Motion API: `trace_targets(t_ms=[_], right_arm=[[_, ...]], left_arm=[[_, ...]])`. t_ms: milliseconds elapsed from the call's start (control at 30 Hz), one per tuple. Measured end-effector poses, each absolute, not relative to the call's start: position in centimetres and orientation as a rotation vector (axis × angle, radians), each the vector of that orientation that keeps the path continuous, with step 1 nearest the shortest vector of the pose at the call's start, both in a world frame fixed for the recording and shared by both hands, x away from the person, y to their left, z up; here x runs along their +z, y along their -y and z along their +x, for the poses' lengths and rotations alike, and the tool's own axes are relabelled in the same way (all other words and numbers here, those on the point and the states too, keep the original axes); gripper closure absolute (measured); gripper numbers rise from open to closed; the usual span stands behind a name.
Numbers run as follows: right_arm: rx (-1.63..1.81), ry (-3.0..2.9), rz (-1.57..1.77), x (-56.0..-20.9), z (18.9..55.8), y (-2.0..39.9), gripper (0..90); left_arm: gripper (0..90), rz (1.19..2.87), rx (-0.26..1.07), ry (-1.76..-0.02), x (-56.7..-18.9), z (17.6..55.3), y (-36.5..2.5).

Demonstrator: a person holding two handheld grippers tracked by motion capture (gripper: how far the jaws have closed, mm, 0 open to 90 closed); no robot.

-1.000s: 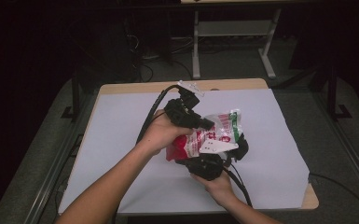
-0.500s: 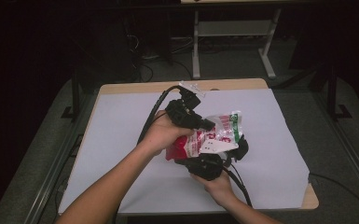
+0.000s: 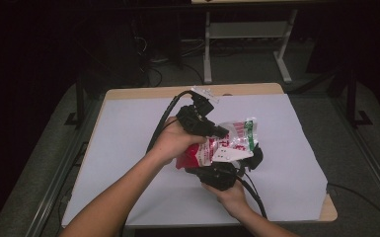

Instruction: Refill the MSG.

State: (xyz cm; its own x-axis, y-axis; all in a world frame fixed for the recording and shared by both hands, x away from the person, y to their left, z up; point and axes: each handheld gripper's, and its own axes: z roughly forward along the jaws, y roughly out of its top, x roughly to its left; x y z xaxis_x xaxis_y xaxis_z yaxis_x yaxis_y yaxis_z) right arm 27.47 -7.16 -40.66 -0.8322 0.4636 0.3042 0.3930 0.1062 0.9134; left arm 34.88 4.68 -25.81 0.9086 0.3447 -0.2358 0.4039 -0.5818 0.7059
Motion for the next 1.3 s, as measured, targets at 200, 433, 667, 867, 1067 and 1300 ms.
trace_targets(t_ms=[200, 433, 667, 867, 1067, 1300], right_arm=[[1.868, -2.288, 0.890, -40.63, 27.45, 7.15, 90.0], [1.874, -2.283, 0.888, -40.57, 27.47, 7.23, 90.0], [1.883, -2.280, 0.884, -40.54, 27.54, 7.28, 90.0], [1.886, -2.277, 0.877, -40.51, 27.62, 7.25, 90.0], [1.893, -2.274, 0.874, -40.48, 27.66, 7.30, 90.0], [1.893, -2.270, 0.874, -40.50, 27.79, 7.42, 90.0]], left_arm=[[90.0, 2.242, -0.092, -0.527, -25.81, 34.88, -4.57], [90.0, 2.236, -0.092, -0.530, -25.77, 34.87, -4.44], [90.0, 2.234, -0.089, -0.528, -25.72, 34.89, -4.41], [90.0, 2.232, -0.091, -0.530, -25.70, 34.90, -4.41], [90.0, 2.229, -0.093, -0.534, -25.66, 34.94, -4.34], [90.0, 2.227, -0.096, -0.532, -25.68, 35.05, -4.23]])
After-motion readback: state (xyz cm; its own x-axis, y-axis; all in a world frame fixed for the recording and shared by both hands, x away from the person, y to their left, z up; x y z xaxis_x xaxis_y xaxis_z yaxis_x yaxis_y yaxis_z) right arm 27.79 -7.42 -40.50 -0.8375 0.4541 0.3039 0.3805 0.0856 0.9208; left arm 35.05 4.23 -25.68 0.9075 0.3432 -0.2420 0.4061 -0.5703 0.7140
